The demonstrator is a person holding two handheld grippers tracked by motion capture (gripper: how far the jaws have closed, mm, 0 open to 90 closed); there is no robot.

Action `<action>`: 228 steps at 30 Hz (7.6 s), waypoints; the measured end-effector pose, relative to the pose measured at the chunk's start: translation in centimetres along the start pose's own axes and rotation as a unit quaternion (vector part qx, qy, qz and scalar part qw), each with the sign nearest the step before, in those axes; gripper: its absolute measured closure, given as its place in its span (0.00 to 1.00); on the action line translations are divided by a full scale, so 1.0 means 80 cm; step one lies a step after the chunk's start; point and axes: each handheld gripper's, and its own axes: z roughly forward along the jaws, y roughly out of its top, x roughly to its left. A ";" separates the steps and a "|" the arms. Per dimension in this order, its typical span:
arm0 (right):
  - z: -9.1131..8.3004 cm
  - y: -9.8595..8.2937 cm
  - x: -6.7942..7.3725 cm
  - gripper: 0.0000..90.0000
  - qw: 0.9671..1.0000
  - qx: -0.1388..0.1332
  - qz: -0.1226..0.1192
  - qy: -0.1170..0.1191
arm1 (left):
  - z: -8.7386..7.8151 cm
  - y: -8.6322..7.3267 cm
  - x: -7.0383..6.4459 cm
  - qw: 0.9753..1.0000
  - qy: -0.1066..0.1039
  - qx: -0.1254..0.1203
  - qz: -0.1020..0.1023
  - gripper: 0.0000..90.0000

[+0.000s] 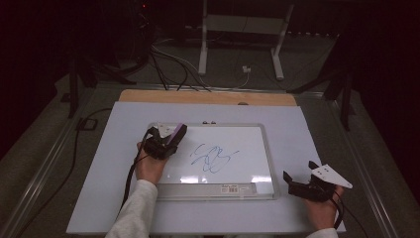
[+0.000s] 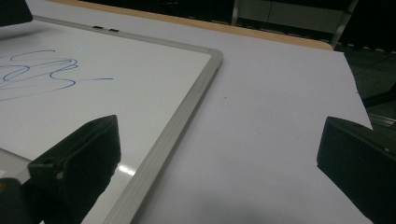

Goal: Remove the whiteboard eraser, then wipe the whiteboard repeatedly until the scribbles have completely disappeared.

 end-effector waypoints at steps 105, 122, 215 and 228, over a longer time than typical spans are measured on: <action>0.002 -0.001 0.000 0.00 1.000 0.006 0.001 0.001 | 0.045 -0.011 -0.040 0.996 -0.056 0.039 -0.065 0.16; 0.001 -0.001 -0.001 0.00 1.000 0.003 0.003 0.000 | 0.052 -0.008 -0.033 0.996 -0.036 0.046 -0.065 0.46; -0.001 -0.002 -0.006 0.00 1.000 0.006 0.007 -0.002 | 0.078 0.037 -0.057 0.994 0.019 0.108 0.006 0.47; 0.000 -0.002 -0.004 0.00 1.000 0.008 0.006 -0.002 | 0.080 0.044 -0.077 0.992 -0.019 0.112 0.047 0.47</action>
